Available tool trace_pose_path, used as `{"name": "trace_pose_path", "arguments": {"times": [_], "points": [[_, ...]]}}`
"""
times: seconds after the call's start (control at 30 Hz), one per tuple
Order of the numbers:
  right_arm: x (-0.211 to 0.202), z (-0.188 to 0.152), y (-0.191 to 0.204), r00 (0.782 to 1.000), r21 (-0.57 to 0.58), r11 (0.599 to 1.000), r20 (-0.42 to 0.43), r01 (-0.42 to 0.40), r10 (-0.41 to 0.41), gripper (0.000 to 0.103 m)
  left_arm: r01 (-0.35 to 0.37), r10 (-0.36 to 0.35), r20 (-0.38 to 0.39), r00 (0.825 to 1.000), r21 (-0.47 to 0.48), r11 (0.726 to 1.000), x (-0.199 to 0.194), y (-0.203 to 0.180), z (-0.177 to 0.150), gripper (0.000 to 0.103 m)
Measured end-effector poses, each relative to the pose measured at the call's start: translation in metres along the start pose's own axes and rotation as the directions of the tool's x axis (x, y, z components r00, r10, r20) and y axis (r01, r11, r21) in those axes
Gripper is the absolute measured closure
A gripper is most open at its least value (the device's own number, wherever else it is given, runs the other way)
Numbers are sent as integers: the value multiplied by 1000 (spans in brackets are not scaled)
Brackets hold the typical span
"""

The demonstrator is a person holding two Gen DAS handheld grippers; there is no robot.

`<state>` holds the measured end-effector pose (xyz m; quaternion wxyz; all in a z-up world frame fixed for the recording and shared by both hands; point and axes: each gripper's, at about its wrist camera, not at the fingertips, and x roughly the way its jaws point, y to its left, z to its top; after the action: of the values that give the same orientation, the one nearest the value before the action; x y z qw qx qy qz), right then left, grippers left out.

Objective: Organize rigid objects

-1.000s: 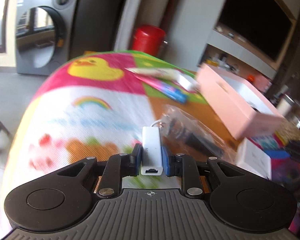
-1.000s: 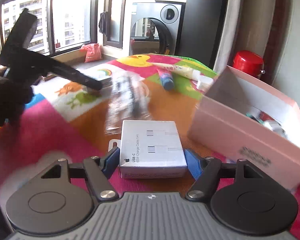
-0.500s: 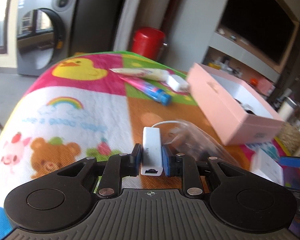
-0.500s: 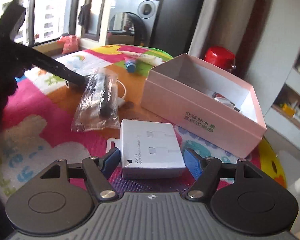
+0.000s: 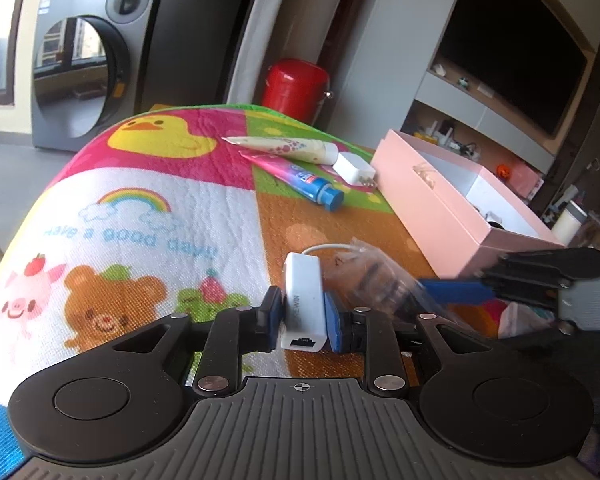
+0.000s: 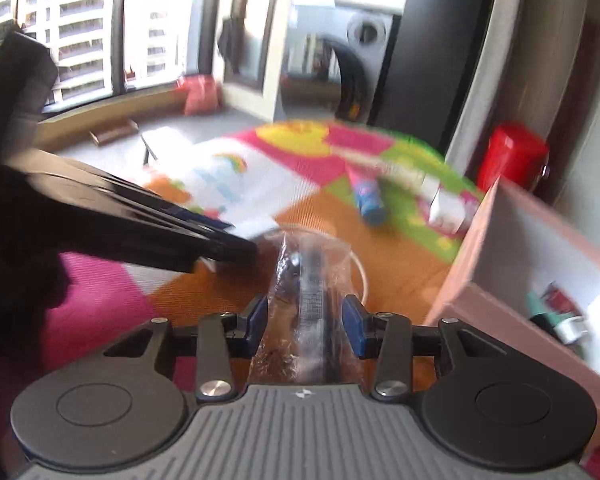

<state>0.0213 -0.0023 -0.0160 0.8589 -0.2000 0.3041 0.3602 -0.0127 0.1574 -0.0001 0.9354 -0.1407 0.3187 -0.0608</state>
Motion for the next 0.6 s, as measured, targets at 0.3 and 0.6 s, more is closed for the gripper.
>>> {"name": "trace_pose_path", "arguments": {"times": [0.3, 0.6], "points": [[-45, -11, 5, 999, 16, 999, 21, -28, 28, 84, -41, 41, -10, 999, -7, 999, 4, -9, 3, 76], [-127, -39, -33, 983, 182, 978, 132, 103, -128, 92, 40, -29, -69, 997, 159, 986, -17, -43, -21, 76]]}}
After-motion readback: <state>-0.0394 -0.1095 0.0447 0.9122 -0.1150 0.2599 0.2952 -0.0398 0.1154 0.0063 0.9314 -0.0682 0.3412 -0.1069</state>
